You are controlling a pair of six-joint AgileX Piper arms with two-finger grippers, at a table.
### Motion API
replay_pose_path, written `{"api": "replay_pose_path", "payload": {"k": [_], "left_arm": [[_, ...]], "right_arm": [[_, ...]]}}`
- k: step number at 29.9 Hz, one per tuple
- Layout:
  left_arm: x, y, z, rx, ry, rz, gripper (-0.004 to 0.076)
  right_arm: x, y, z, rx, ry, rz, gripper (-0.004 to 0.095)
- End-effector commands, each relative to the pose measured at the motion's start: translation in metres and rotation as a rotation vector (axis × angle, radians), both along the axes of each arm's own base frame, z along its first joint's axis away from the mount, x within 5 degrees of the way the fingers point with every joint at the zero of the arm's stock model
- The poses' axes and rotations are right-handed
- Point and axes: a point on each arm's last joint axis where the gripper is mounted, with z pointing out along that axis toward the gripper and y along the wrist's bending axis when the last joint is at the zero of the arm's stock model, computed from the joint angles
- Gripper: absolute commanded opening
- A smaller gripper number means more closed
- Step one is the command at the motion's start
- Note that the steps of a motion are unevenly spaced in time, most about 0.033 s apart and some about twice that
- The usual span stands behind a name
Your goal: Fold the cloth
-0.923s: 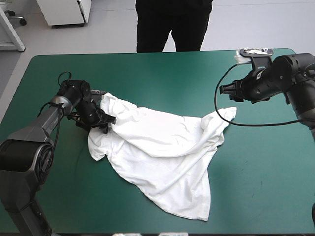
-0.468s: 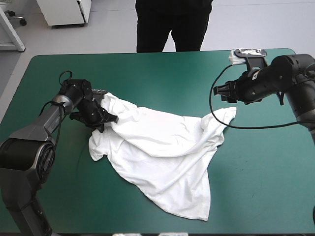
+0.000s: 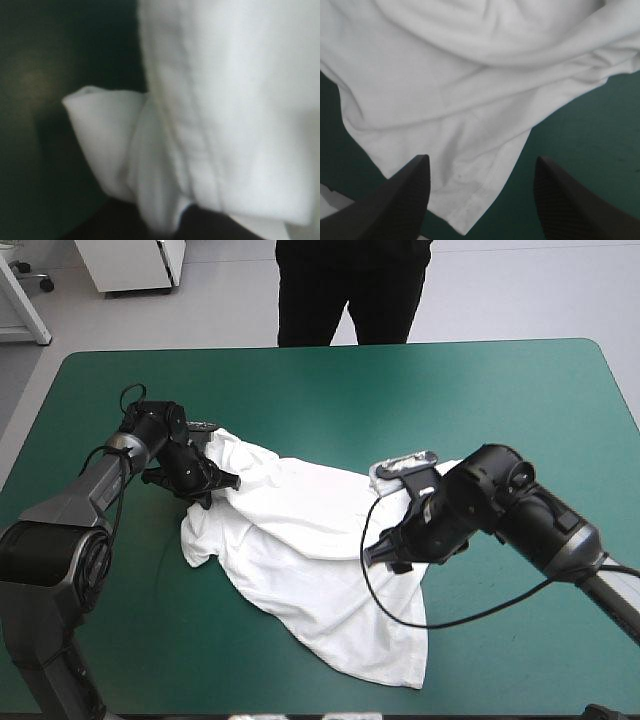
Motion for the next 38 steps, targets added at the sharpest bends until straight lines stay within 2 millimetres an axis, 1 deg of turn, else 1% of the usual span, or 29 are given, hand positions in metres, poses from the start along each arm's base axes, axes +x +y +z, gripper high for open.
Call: {"api": "replay_pose_path", "payload": {"k": [1, 3, 5, 7, 9, 11, 16, 19, 29, 35, 37, 38], "left_arm": [[0.001, 0.002, 0.003, 0.018, -0.024, 0.005, -0.0009], [0.001, 0.002, 0.003, 0.013, -0.024, 0.007, -0.0009], [0.001, 0.002, 0.003, 0.014, -0.022, 0.007, -0.0009], [0.001, 0.002, 0.003, 0.014, -0.022, 0.007, -0.0009], [0.001, 0.002, 0.003, 0.013, -0.028, 0.007, -0.0009], [0.002, 0.001, 0.003, 0.008, -0.032, 0.010, -0.0009], [0.002, 0.001, 0.003, 0.006, -0.031, 0.011, -0.0009], [0.002, 0.001, 0.003, 0.006, -0.031, 0.011, -0.0009], [0.002, 0.001, 0.003, 0.005, -0.035, 0.015, -0.0009], [0.002, 0.001, 0.003, 0.003, -0.035, 0.016, -0.0009], [0.002, 0.001, 0.003, 0.003, -0.035, 0.016, -0.0009], [0.002, 0.001, 0.003, 0.003, -0.035, 0.016, -0.0009]], "right_arm": [[-0.026, 0.008, 0.003, -0.010, -0.023, 0.014, 0.0580], [-0.036, 0.010, -0.003, -0.034, -0.023, -0.006, 0.0583], [-0.045, 0.007, -0.008, -0.046, -0.018, -0.050, 0.0587], [-0.053, 0.004, -0.015, -0.045, 0.015, -0.084, 0.0587], [-0.060, 0.003, -0.024, -0.057, 0.049, -0.082, 0.0587], [-0.064, 0.004, -0.032, -0.074, 0.062, -0.088, 0.0587], [-0.078, 0.015, -0.056, -0.049, 0.066, -0.080, 0.0587], [-0.087, 0.015, -0.074, -0.070, 0.088, -0.116, 0.0587], [-0.092, 0.010, -0.119, -0.050, 0.107, -0.166, 0.0587], [-0.090, 0.021, -0.144, -0.078, 0.154, -0.140, 0.0586], [-0.090, 0.025, -0.154, -0.101, 0.191, -0.140, 0.0565], [-0.091, 0.027, -0.158, -0.113, 0.215, -0.146, 0.0534]]}}
